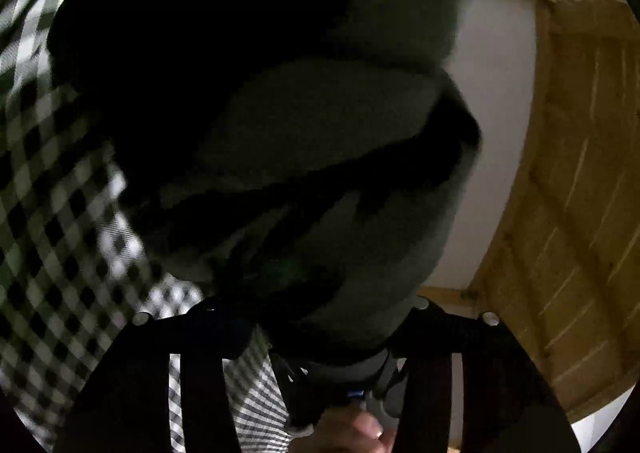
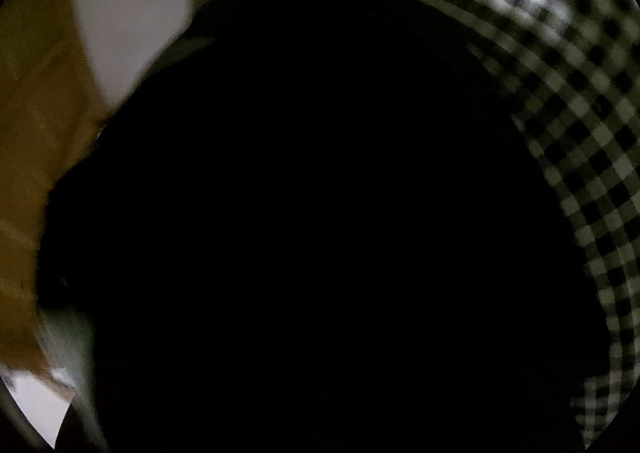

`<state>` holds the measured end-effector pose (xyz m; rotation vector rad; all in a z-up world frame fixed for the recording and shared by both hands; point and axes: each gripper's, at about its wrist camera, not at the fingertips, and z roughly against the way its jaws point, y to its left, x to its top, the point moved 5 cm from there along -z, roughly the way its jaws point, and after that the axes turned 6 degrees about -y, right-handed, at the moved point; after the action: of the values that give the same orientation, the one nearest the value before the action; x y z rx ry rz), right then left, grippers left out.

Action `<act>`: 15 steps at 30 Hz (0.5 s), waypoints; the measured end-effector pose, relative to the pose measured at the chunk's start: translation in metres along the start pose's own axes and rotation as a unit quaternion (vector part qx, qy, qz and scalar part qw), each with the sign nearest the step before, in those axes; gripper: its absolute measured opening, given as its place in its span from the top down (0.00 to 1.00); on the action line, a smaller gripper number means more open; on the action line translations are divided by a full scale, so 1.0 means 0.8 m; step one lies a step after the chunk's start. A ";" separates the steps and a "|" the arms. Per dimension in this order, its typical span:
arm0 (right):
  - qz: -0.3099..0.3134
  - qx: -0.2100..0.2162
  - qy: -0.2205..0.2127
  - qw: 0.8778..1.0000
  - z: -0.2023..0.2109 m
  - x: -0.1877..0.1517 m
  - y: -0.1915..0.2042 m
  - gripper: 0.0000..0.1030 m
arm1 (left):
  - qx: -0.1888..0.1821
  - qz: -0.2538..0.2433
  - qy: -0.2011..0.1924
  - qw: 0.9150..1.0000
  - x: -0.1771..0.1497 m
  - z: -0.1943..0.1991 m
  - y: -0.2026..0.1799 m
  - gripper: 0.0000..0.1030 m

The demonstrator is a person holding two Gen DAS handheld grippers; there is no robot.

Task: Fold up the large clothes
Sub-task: 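Lift the jacket and carry it toward the pink teddy with both grippers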

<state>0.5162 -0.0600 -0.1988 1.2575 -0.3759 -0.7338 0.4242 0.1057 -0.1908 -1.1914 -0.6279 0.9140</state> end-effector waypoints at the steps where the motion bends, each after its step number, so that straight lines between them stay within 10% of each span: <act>1: 0.018 0.007 -0.007 1.000 0.011 -0.004 0.010 0.52 | -0.003 -0.008 0.002 1.000 -0.004 0.001 -0.007 0.56; 4: 0.031 0.011 -0.035 0.999 0.033 -0.008 0.008 0.38 | 0.019 -0.019 -0.012 1.000 -0.031 0.011 -0.007 0.43; 6: -0.010 -0.011 -0.015 1.000 0.009 0.003 -0.019 0.09 | 0.052 0.012 -0.035 0.998 -0.037 -0.002 0.022 0.05; 8: -0.041 -0.004 -0.034 0.999 0.000 0.020 -0.035 0.09 | 0.054 0.042 -0.036 0.997 -0.036 -0.013 0.040 0.05; 11: -0.004 0.016 -0.024 1.000 0.006 0.035 -0.011 0.43 | 0.053 0.046 -0.014 0.997 -0.029 -0.027 0.027 0.06; 15: 0.087 0.036 -0.030 0.995 0.039 0.020 0.020 0.54 | 0.035 -0.030 0.004 0.999 -0.042 -0.015 -0.014 0.41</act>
<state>0.5127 -0.0914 -0.1771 1.2550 -0.5585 -0.6152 0.4195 0.0697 -0.1818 -1.1086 -0.6170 0.8734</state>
